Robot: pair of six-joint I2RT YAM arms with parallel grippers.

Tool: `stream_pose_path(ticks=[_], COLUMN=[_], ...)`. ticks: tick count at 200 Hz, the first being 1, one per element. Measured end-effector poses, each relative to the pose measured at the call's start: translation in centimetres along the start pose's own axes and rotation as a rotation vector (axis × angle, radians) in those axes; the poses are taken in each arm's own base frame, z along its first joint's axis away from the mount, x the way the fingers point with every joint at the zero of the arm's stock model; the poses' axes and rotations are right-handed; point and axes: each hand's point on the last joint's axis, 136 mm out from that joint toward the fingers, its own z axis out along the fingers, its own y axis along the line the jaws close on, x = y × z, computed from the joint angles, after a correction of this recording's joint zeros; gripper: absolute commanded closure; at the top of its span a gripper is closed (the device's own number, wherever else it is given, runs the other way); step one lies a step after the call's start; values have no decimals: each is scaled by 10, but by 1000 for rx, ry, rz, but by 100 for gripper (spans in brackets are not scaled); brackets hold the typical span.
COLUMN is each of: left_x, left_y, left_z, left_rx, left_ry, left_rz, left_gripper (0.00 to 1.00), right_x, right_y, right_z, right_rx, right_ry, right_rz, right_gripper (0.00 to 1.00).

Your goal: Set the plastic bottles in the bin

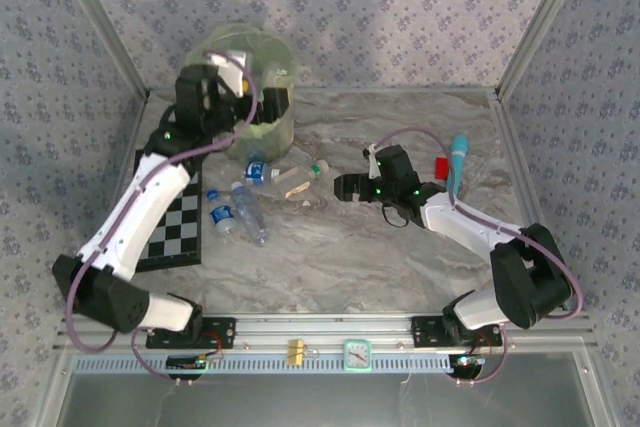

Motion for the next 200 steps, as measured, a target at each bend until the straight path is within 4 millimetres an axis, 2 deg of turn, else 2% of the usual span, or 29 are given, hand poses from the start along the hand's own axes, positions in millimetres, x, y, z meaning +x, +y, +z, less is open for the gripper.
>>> stream_pose_path(ticks=[9, 36, 52, 76, 92, 120, 155, 200], left_x=[17, 83, 121, 154, 176, 204, 225, 250], left_y=[-2, -4, -15, -34, -36, -21, -8, 10], left_z=[-1, 8, 15, 26, 35, 60, 92, 114], left_rx=[11, 36, 57, 82, 66, -3, -56, -122], left_ry=[9, 106, 194, 282, 349, 475, 609, 761], left_rz=[-19, -85, -93, -57, -18, 54, 138, 230], left_gripper=[1, 5, 5, 4, 3, 2, 2, 1], right_x=[-3, -10, -15, -20, -20, -16, -9, -9], right_y=[-4, -15, -23, -33, -39, -49, -59, -67], right_z=[1, 0, 0, 0, -1, 0, -5, -17], right_rx=[12, 43, 61, 77, 86, 100, 113, 119], right_ry=[-9, -35, -52, -74, -83, -83, -90, -121], right_rz=[17, 74, 113, 169, 199, 241, 291, 329], right_gripper=[0, 0, 0, 0, 0, 0, 0, 0])
